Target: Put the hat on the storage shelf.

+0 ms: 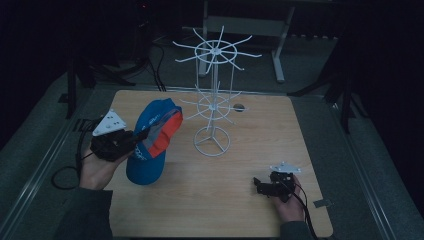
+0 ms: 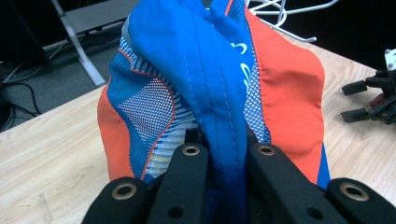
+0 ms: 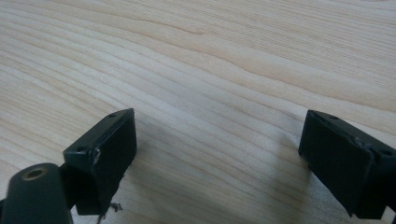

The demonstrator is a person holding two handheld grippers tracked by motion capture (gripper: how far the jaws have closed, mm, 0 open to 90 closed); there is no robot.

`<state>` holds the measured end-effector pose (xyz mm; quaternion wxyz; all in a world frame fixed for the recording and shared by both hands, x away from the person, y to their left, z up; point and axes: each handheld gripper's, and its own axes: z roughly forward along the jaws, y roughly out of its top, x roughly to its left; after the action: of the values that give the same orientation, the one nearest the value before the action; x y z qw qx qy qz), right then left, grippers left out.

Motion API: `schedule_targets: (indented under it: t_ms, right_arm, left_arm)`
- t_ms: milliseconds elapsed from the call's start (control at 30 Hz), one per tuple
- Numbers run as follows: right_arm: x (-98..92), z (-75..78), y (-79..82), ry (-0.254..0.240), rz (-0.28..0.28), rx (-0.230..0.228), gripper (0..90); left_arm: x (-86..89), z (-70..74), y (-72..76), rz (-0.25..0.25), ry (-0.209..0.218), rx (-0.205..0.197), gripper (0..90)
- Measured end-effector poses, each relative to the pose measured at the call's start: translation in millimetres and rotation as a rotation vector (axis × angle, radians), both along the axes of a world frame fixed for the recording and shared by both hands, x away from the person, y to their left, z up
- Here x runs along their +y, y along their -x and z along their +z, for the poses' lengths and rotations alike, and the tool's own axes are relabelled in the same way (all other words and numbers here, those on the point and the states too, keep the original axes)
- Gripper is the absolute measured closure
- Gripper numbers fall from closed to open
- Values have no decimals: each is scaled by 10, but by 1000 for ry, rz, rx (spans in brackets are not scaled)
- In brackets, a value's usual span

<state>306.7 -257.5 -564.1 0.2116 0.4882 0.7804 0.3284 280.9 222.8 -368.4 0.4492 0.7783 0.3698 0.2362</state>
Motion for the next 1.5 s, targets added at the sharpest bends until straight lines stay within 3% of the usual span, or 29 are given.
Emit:
schedule_targets:
  t_ms: [1500]
  right_arm:
    - [1,0,0,-1,-1,0,111]
  left_arm:
    - [101,295,39,30,84,-118,890]
